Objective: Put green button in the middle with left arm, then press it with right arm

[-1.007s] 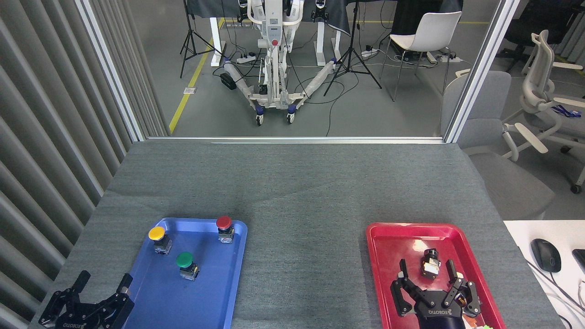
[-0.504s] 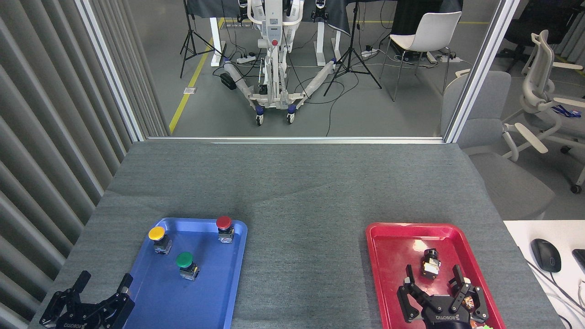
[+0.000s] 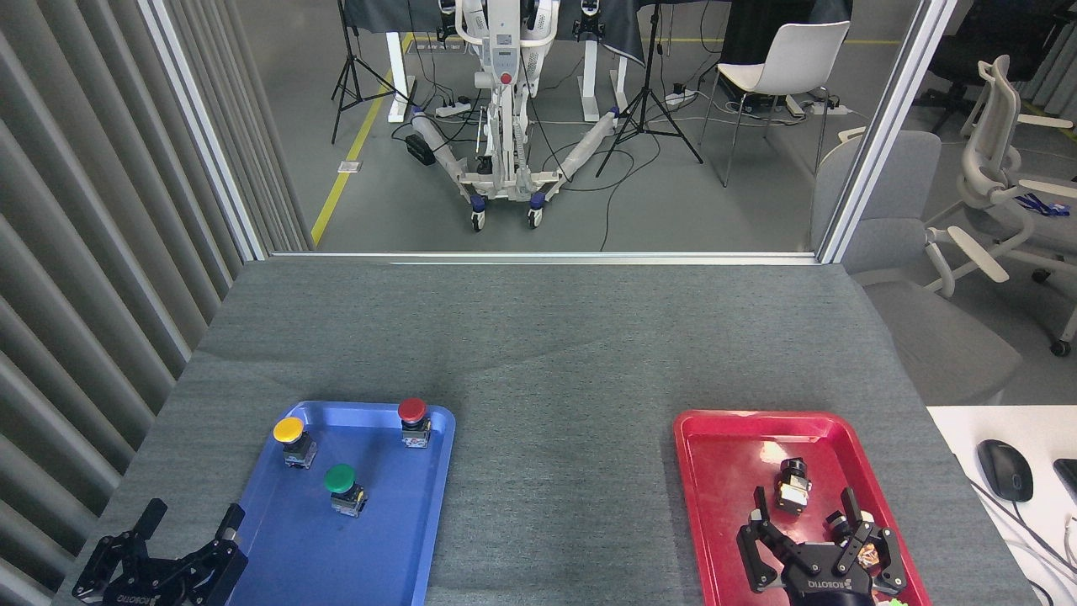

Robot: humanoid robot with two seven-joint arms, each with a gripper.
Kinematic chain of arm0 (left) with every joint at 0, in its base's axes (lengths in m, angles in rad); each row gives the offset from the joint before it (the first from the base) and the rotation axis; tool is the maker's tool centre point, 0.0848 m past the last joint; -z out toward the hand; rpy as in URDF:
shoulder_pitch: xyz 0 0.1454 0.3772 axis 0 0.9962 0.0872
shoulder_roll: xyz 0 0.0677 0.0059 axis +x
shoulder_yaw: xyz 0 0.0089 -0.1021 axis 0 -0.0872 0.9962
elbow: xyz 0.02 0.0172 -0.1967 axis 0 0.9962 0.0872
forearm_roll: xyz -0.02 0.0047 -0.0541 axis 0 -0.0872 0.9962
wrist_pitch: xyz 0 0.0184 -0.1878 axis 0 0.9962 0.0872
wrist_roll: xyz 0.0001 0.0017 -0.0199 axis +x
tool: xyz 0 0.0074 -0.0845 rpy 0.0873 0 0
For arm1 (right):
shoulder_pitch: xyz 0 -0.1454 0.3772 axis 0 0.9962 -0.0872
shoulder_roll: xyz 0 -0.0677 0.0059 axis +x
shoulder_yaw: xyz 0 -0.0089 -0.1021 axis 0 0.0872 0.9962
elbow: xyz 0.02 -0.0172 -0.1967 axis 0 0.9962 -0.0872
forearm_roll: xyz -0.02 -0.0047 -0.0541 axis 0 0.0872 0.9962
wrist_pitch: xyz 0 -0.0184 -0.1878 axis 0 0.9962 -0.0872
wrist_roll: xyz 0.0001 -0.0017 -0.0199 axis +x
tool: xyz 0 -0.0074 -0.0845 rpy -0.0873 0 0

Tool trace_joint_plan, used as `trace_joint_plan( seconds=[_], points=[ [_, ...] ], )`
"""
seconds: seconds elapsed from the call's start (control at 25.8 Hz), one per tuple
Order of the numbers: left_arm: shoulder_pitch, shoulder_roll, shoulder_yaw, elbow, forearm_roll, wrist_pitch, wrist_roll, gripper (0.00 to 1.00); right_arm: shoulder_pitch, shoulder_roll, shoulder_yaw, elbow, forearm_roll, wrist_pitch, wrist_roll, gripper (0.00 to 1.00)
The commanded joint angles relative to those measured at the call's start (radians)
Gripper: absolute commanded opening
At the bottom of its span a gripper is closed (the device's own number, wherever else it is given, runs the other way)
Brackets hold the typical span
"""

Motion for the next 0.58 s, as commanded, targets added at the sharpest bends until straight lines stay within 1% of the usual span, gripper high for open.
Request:
trace_joint_plan(
  seconds=[0.0, 0.12, 0.27, 0.43, 0.54],
  points=[
    [-0.003, 0.002, -0.016, 0.014, -0.023, -0.003, -0.004, 0.99, 0.000, 0.001, 0.000, 0.000, 0.000, 0.001, 0.000, 1.00],
    [-0.014, -0.014, -0.082, 0.053, -0.095, 0.006, -0.004, 0.96, 0.000, 0.001, 0.000, 0.000, 0.000, 0.003, 0.000, 1.00],
    [-0.043, -0.030, -0.148, 0.106, -0.212, 0.034, 0.000, 0.97, 0.000, 0.001, -0.002, 0.000, 0.000, 0.003, -0.003, 1.00],
    [-0.124, -0.061, -0.198, 0.195, -0.224, 0.035, -0.001, 0.97, -0.002, 0.004, -0.003, 0.000, 0.000, 0.003, -0.005, 1.00],
    [-0.190, -0.073, -0.234, 0.272, -0.222, 0.034, -0.003, 0.97, -0.012, 0.024, -0.003, -0.003, 0.000, 0.004, 0.002, 1.00]
  ],
)
